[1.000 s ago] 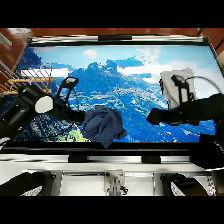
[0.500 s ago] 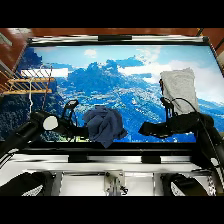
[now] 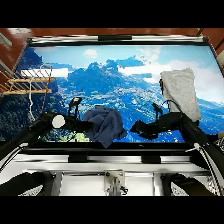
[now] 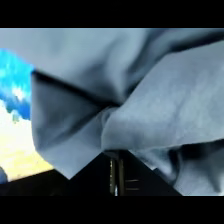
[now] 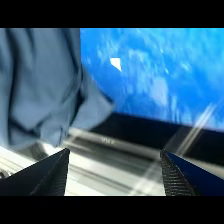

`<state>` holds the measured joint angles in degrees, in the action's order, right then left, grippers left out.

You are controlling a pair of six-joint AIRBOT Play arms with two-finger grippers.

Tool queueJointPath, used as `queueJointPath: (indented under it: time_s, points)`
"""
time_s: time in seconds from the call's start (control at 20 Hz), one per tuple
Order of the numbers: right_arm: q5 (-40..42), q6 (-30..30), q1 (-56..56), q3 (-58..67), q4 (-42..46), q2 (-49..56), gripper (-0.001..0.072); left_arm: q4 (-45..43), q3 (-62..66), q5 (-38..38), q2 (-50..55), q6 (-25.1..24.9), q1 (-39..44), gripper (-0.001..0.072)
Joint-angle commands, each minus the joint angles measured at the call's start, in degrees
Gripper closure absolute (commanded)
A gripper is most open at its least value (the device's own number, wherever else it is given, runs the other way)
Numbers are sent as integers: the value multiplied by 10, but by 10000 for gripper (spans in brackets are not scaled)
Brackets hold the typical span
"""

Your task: Fold the shirts.

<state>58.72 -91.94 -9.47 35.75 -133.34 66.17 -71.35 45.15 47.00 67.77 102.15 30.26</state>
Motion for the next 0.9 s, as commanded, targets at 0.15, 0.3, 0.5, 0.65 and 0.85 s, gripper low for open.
queueJointPath:
  time_s: [0.15,0.3,0.5,0.65,0.85]
  points:
    - [-89,-31,-102,0,-85,84,45,-2,13,-14,0,-25,-13,674]
    - [-121,-4,-128,0,-85,84,151,-2,13,-14,-10,-25,-13,674]
    - [-173,29,-148,0,-89,84,412,-2,18,-15,-24,-40,-13,674]
    - [-147,42,-149,8,-76,82,644,-25,44,-10,-36,-40,-13,675]
    - [-18,42,-119,86,80,5,644,-182,162,92,-80,-40,-13,676]
